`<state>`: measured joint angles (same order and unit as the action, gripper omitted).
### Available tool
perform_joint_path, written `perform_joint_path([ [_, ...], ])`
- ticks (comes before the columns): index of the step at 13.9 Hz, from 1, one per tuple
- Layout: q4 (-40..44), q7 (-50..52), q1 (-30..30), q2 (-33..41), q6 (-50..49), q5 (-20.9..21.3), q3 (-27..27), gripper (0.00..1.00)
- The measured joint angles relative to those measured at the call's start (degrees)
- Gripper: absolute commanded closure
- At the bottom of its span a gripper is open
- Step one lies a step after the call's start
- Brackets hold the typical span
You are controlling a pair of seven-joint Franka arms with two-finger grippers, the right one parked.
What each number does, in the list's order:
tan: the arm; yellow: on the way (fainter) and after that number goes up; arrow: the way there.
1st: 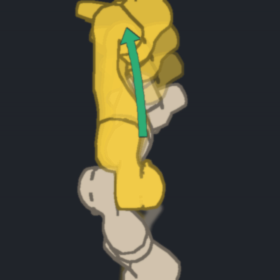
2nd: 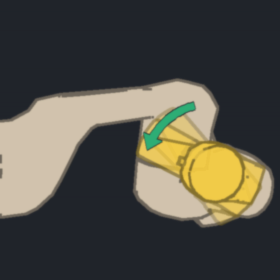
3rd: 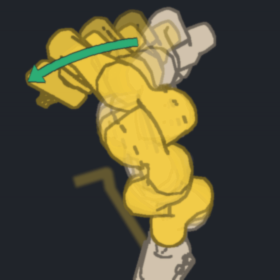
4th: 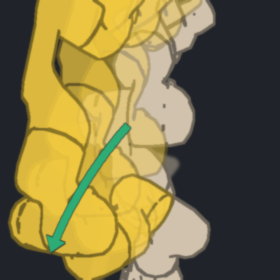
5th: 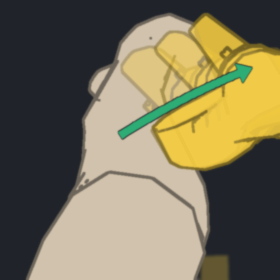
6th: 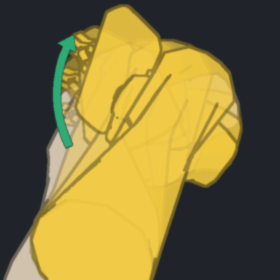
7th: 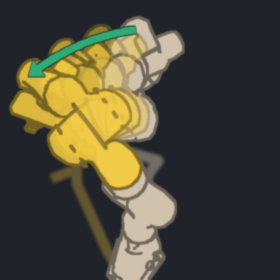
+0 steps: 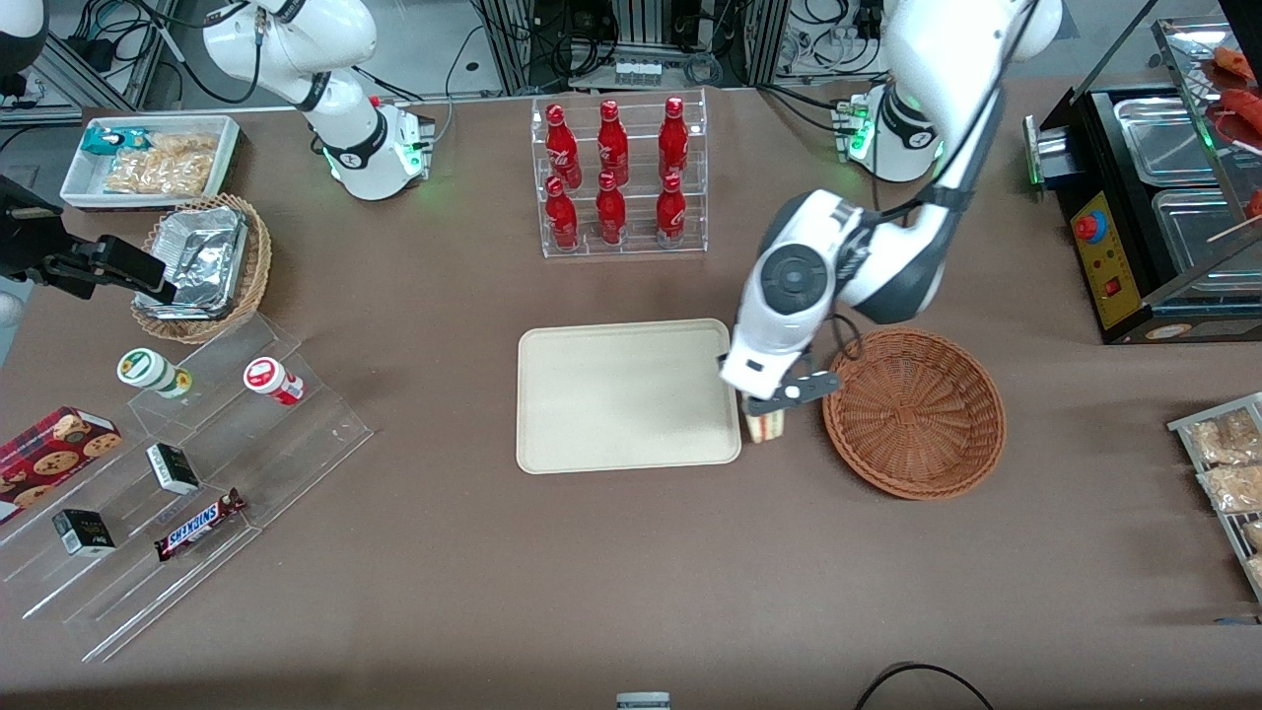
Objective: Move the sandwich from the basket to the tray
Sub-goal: 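Lift the sandwich and carry it over the cream tray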
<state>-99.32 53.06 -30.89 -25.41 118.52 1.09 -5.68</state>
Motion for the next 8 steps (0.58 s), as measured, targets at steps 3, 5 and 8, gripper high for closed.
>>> perform_joint_path([
  [3, 5.7, 4.2, -4.9, -4.7, -0.2, 0.0, 0.0, 0.89],
  [5, 9.3, 6.5, -7.5, -7.7, -0.2, 0.0, 0.0, 0.9],
  [8, 14.4, 8.4, -9.8, -12.5, -0.3, -0.1, 0.0, 0.9],
])
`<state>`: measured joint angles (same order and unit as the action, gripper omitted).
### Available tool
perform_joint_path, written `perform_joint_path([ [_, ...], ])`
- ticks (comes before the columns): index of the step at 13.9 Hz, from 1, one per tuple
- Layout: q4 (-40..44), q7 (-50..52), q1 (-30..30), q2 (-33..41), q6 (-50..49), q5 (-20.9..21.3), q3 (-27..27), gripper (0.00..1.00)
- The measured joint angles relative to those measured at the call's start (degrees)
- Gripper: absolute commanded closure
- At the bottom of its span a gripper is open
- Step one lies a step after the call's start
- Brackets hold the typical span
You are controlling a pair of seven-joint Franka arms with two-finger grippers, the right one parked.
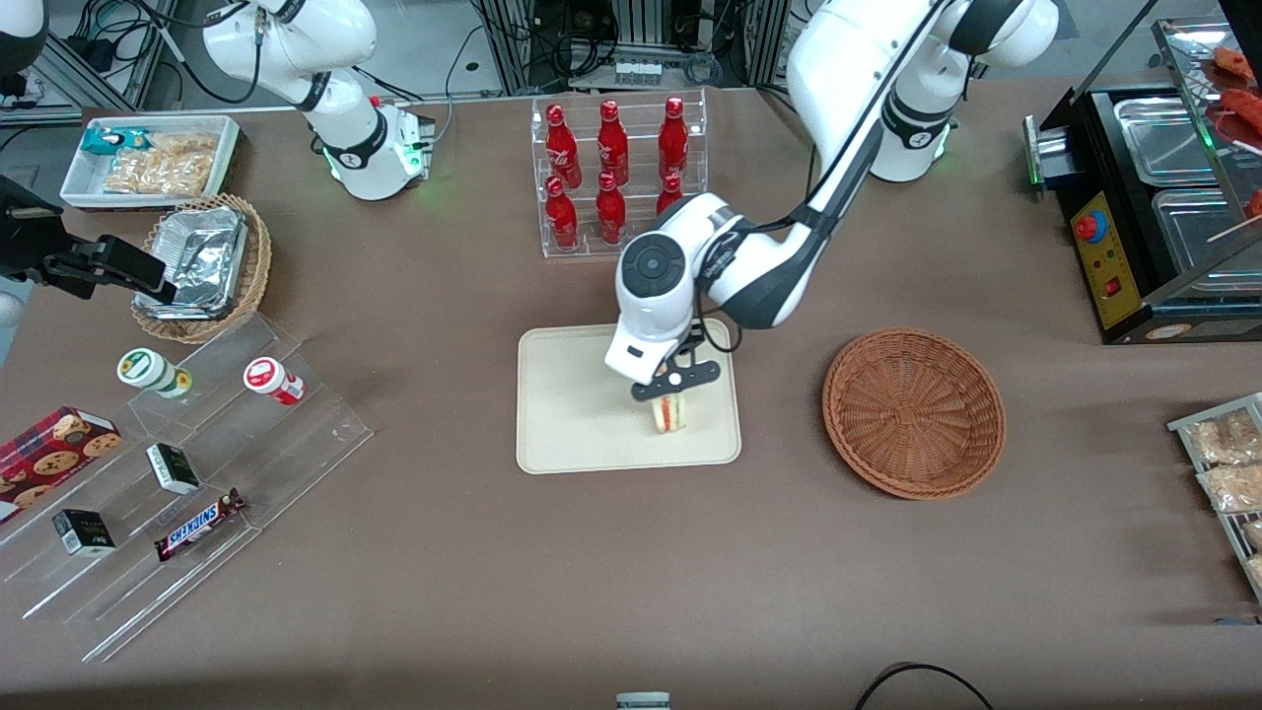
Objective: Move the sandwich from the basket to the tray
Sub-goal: 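Lift the sandwich and carry it over the cream tray, then lower the sandwich onto the tray and open the left gripper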
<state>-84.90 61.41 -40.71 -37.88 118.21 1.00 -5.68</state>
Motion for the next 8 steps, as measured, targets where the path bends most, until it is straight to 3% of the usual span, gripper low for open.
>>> perform_joint_path([
  [8, 12.1, 2.0, -1.6, -8.0, -5.4, 0.0, 0.1, 0.9],
])
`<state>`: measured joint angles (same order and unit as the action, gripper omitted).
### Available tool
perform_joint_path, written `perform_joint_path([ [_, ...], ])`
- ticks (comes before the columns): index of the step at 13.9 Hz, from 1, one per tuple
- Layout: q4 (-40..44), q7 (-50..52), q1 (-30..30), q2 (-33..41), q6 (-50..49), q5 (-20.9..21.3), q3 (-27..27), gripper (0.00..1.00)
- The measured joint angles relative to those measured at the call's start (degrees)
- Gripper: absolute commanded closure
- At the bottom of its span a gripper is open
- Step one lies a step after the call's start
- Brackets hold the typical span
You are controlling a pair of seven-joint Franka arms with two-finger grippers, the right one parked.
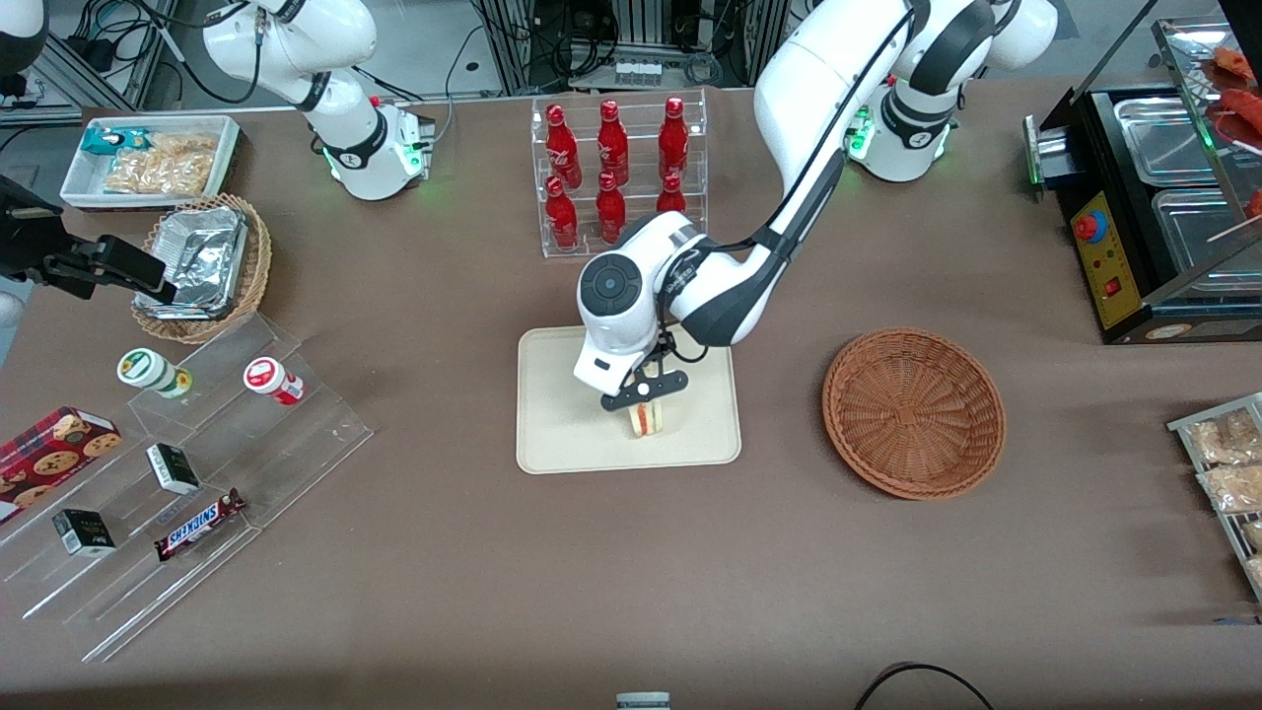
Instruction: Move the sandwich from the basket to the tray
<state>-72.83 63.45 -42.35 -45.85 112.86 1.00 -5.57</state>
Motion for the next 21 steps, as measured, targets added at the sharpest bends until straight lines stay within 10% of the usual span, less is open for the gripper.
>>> perform_joint_path([
  [5, 1.5, 0.2, -0.3, -2.1, 0.1, 0.0, 0.0, 0.85],
  [6, 1.6, 0.2, -0.4, -2.2, 0.2, 0.0, 0.0, 0.63],
  [7, 1.7, 0.2, -0.5, -2.4, 0.5, 0.0, 0.0, 0.08],
  [8, 1.7, 0.2, -0.5, -2.5, 0.9, 0.0, 0.0, 0.0],
  [21, 4.6, 0.4, -0.4, 3.6, -4.6, 0.0, 0.4, 0.0],
])
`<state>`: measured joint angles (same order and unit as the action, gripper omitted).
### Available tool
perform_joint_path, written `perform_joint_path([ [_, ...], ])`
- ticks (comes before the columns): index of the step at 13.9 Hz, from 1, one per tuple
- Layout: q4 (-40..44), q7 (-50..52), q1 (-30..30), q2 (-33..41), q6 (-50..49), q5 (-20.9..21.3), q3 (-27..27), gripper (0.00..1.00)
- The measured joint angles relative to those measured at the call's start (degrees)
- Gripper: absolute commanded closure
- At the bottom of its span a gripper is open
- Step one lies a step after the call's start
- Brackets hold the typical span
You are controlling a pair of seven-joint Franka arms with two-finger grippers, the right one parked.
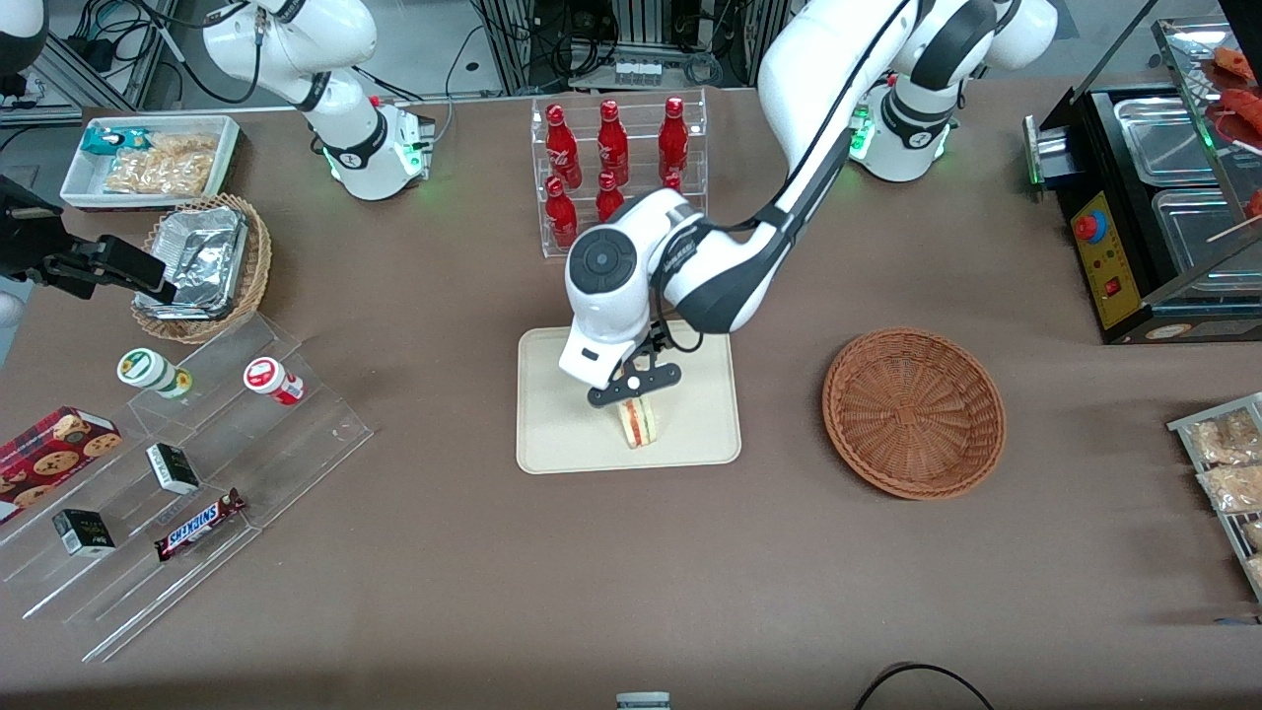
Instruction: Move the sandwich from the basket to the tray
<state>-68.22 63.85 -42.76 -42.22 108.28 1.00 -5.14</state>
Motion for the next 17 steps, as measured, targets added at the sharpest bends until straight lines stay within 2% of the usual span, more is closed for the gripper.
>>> perform_joint_path([
  [4, 0.0, -0.3, 1.3, 3.8, -7.1, 0.0, 0.6, 0.0],
  [8, -0.8, -2.2, 6.4, 7.3, -13.4, 0.0, 0.8, 0.0],
  [13, -10.3, -13.9, 15.3, 15.4, -13.6, 0.0, 0.9, 0.0],
  [17, -17.2, -19.3, 20.9, 21.4, -13.6, -1.0, 0.9, 0.0],
])
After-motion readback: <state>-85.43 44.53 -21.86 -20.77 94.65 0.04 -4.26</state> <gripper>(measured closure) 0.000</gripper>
